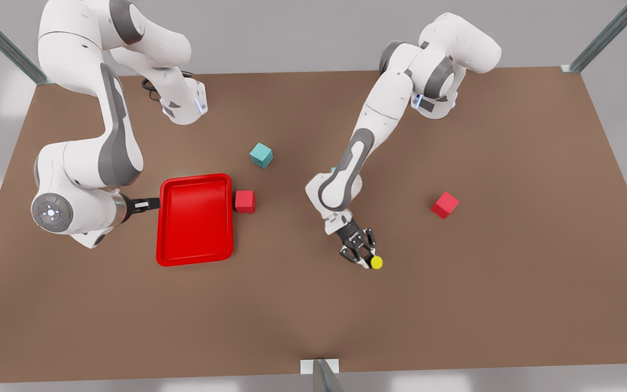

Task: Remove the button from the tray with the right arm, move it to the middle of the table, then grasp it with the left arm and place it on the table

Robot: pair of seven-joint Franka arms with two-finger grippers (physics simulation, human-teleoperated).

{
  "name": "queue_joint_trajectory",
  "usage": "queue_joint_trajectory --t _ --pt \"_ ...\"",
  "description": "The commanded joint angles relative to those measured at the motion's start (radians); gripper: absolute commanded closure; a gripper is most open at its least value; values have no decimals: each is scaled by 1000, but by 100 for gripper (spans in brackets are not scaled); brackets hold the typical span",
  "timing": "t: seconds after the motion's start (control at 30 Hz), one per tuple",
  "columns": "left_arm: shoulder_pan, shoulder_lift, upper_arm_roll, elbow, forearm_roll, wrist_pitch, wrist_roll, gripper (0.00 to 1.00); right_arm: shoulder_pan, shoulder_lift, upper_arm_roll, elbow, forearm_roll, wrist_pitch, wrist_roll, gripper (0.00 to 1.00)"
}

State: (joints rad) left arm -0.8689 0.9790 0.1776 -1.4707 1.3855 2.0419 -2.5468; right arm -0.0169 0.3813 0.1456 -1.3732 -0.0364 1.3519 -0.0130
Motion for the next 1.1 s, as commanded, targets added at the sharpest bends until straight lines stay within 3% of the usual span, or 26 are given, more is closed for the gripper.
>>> queue_joint_trajectory --t 0.0,0.53,0.6,0.67,0.93,1.07 --pt "2 3 0 -25 124 -43 -719 49 0 4 0 0 1 -5 -2 0" --pt "10 23 8 -60 182 -80 -346 49 12 21 0 3 0 -19 -2 0" --pt "10 24 8 -60 182 -80 -346 37 12 21 0 3 1 -19 -2 0" --pt "10 24 8 -60 182 -81 -346 3 11 21 0 3 0 -19 -2 0" --pt "13 21 8 -62 184 -112 -313 2 11 22 0 3 1 -19 -2 0" --pt "36 1 80 -62 185 14 -116 3 11 22 0 3 -2 -20 -2 0"
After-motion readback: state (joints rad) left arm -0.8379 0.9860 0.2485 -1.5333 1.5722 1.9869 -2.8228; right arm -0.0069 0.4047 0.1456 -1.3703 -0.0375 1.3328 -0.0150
